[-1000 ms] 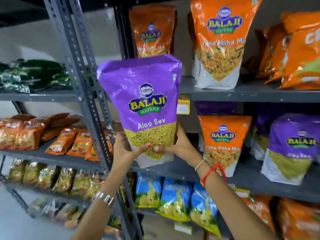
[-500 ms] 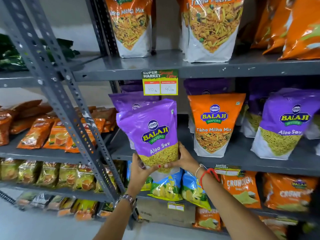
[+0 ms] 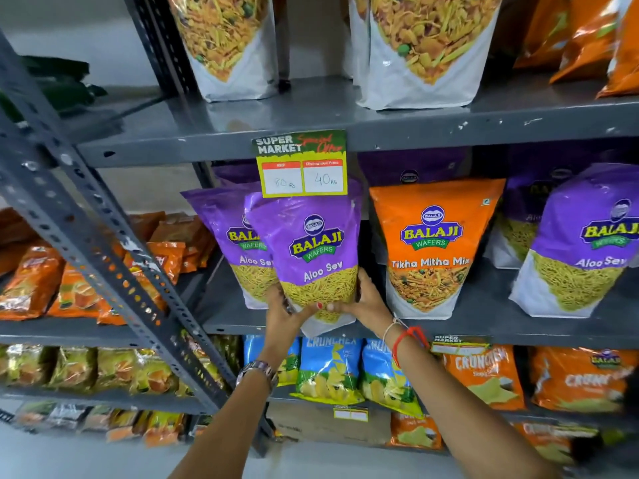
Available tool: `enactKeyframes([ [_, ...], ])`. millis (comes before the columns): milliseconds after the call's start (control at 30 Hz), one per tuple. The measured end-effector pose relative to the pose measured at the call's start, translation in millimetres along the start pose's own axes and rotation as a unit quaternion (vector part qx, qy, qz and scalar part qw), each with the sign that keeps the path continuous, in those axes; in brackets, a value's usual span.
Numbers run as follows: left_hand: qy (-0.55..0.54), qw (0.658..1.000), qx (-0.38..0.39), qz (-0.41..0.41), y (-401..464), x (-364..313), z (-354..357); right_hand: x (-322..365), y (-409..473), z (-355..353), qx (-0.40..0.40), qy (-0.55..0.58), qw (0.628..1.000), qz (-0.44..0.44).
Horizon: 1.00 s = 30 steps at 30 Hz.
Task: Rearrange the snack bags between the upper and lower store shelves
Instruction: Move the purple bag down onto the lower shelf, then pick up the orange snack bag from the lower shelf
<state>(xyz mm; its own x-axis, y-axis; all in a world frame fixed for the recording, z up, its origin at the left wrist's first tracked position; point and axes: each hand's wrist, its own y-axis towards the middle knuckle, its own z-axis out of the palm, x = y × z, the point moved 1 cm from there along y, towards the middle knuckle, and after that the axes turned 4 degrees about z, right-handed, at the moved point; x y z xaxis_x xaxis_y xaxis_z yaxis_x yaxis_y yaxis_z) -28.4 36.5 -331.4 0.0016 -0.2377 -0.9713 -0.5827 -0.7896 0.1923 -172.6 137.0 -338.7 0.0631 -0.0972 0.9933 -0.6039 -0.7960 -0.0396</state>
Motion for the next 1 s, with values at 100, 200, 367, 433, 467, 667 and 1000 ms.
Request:
enactKeyframes([
  [100,0.013,1.0,-0.024,0.004,-1,2,11,3,-2,1,-0.019,0.023,1.0,-0.006],
  [200,0.021,0.998,-0.046,0.029,-9,-1,21,7,-15,0,-0.036,0.04,0.998,-0.011],
  [367,0.078,0.978,-0.182,0.063,-48,-2,52,3,-58,-33,-0.277,0.033,0.956,-0.088],
  [433,0.137,0.966,-0.177,0.129,-59,-8,76,2,-68,-61,-0.384,0.019,0.919,-0.09],
  [467,0.139,0.967,-0.151,0.153,-62,-11,89,1,-70,-76,-0.413,0.013,0.907,-0.081],
  [667,-0.018,0.995,0.066,0.067,-45,-24,157,-16,-52,-149,-0.373,-0.066,0.925,0.011],
  [1000,-0.031,0.989,0.146,-0.019,11,-14,181,-28,-37,-169,-0.205,-0.009,0.976,0.07],
])
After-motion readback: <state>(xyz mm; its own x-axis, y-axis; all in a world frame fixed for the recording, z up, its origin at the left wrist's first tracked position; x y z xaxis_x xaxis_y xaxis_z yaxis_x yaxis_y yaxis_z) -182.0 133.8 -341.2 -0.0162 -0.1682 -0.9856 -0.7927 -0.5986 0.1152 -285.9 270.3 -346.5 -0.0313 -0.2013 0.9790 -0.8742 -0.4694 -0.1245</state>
